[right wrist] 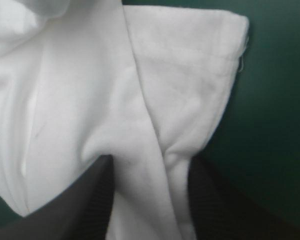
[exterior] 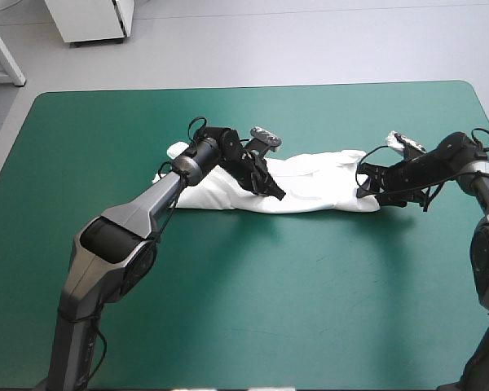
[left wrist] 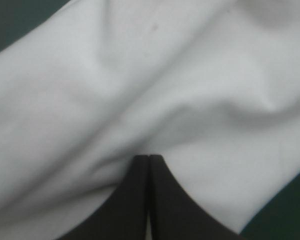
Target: Fold the cloth
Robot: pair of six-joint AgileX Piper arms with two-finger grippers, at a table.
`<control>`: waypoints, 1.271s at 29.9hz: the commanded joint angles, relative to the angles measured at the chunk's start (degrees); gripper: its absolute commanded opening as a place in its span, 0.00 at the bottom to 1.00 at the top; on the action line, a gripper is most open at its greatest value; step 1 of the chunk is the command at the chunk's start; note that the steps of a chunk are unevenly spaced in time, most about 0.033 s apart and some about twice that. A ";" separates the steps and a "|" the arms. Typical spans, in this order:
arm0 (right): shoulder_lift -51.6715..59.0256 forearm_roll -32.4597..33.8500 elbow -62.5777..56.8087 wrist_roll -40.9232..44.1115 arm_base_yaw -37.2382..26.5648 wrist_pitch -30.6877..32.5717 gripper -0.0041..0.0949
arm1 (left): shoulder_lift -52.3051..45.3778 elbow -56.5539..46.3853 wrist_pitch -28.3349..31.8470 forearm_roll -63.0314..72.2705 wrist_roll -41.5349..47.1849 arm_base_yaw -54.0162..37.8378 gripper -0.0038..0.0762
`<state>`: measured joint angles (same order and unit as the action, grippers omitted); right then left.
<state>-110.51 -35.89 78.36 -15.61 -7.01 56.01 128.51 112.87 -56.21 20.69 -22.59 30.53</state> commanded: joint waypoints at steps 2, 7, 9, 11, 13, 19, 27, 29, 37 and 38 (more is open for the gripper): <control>0.00 0.00 -0.07 -1.28 1.82 0.43 0.06 | -2.55 1.07 0.77 0.93 -0.49 0.16 0.04; 0.00 -0.41 0.45 -1.41 2.54 1.62 0.02 | -2.55 1.07 0.77 0.93 -0.39 0.16 0.04; 0.21 -0.41 1.67 -1.41 2.54 2.51 0.02 | -2.55 1.07 0.77 0.93 -0.39 0.16 0.04; 0.85 -0.41 3.33 -1.16 2.54 3.11 0.02 | -2.55 1.07 0.77 0.93 -0.26 0.16 0.04; 1.88 -0.56 5.73 -1.02 2.54 3.50 0.02 | -2.55 1.07 0.77 0.93 -0.26 0.16 0.04; 4.84 -6.47 11.53 -1.27 2.64 6.22 0.02 | -2.55 1.07 0.77 0.93 -0.26 0.16 0.04; 10.21 -7.13 17.92 -1.27 8.54 7.59 0.02 | -2.55 1.07 0.77 0.93 -0.26 0.16 0.04; 11.10 -7.13 19.29 -1.16 10.41 7.59 0.02 | -2.55 1.07 0.77 0.93 -0.26 0.16 0.04; 12.99 -8.14 24.50 -1.02 16.00 8.15 0.02 | -2.55 1.07 0.66 0.93 -0.26 0.16 0.04; 13.09 -8.14 25.25 -0.77 16.35 8.15 0.02 | -2.55 1.07 0.66 0.93 -0.26 0.16 0.04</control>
<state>-101.16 -40.99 99.84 -16.26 8.45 64.89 128.51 112.87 -56.21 20.69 -23.13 30.53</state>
